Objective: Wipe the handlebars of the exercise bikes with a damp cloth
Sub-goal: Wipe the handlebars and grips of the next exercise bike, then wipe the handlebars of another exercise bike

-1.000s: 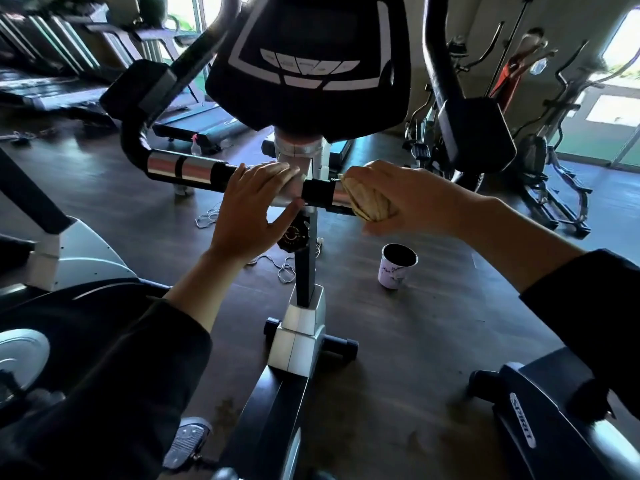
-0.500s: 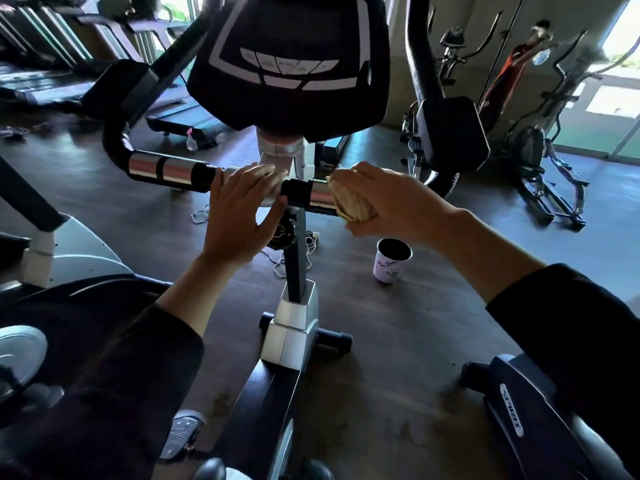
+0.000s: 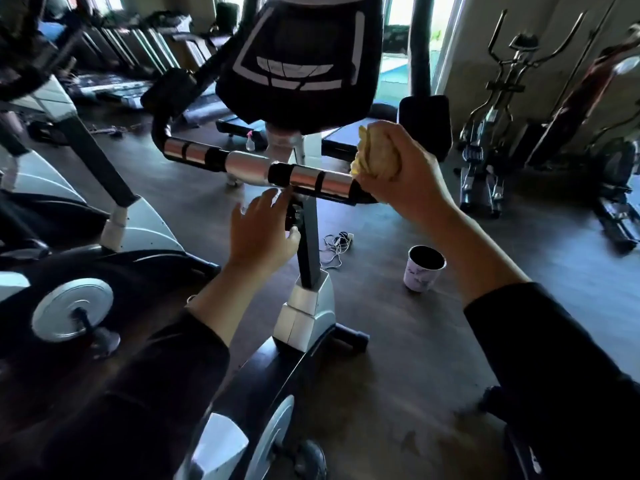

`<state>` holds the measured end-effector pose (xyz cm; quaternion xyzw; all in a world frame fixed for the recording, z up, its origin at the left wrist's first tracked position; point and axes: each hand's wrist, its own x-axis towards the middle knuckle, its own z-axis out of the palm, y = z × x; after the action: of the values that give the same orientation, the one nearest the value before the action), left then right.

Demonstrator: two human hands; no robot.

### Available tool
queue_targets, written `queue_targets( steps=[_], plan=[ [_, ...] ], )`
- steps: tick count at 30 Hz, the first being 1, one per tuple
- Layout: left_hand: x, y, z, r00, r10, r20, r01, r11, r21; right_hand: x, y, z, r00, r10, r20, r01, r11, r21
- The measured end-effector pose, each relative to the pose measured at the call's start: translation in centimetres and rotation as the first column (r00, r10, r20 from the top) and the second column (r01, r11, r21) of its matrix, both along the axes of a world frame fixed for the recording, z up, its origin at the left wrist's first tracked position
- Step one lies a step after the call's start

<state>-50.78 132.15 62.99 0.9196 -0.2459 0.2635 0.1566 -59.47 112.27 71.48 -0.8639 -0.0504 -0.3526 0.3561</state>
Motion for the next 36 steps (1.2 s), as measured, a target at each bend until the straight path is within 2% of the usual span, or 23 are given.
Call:
queue_targets(
  steps=[3, 7, 9, 11, 14, 19, 24, 30, 36],
  plan=[
    [-4.1, -2.0, -0.5, 0.992, 0.049, -0.119, -0.041, 0.997, 0.066, -3.8, -1.2, -2.1, 0.997, 0.079, 0.002, -0.076, 0.95, 0.302],
    [-8.8, -5.5, -2.7, 0.973, 0.024, -0.229, 0.022, 0.98, 0.197, -8.3, -4.0, -8.8, 0.983, 0.078, -0.168, 0.02, 0.858, 0.514],
    [-10.8, -7.4, -4.0, 0.951, -0.006, -0.308, 0.073, 0.976, 0.205, -11.0, -4.9, -11.6, 0.971, -0.009, -0.239, 0.129, 0.861, 0.492],
    [-12.5, -9.3, -5.4, 0.93, -0.037, -0.365, 0.135, 0.96, 0.246, -13.9, -5.6, -13.8, 0.959, -0.028, -0.283, 0.189, 0.807, 0.559],
    [-14.4, -12.2, -7.6, 0.905, -0.083, -0.418, 0.229, 0.922, 0.313, -18.0, -6.6, -16.7, 0.921, -0.102, -0.377, 0.307, 0.786, 0.536],
    [-16.5, -17.6, -9.8, 0.854, -0.232, -0.465, 0.423, 0.83, 0.363, -22.5, -8.7, -19.7, 0.858, -0.26, -0.444, 0.495, 0.652, 0.574],
    [-18.4, -23.2, -10.4, 0.791, -0.392, -0.47, 0.584, 0.711, 0.391, -25.6, -10.3, -20.1, 0.761, -0.431, -0.485, 0.649, 0.511, 0.563],
    [-20.0, -29.4, -10.6, 0.691, -0.556, -0.462, 0.721, 0.576, 0.385, -27.9, -12.9, -19.7, 0.663, -0.574, -0.481, 0.733, 0.368, 0.571],
    [-20.7, -36.5, -10.2, 0.63, -0.631, -0.453, 0.777, 0.508, 0.372, -28.2, -18.0, -18.6, 0.624, -0.634, -0.456, 0.744, 0.304, 0.595]
  ],
)
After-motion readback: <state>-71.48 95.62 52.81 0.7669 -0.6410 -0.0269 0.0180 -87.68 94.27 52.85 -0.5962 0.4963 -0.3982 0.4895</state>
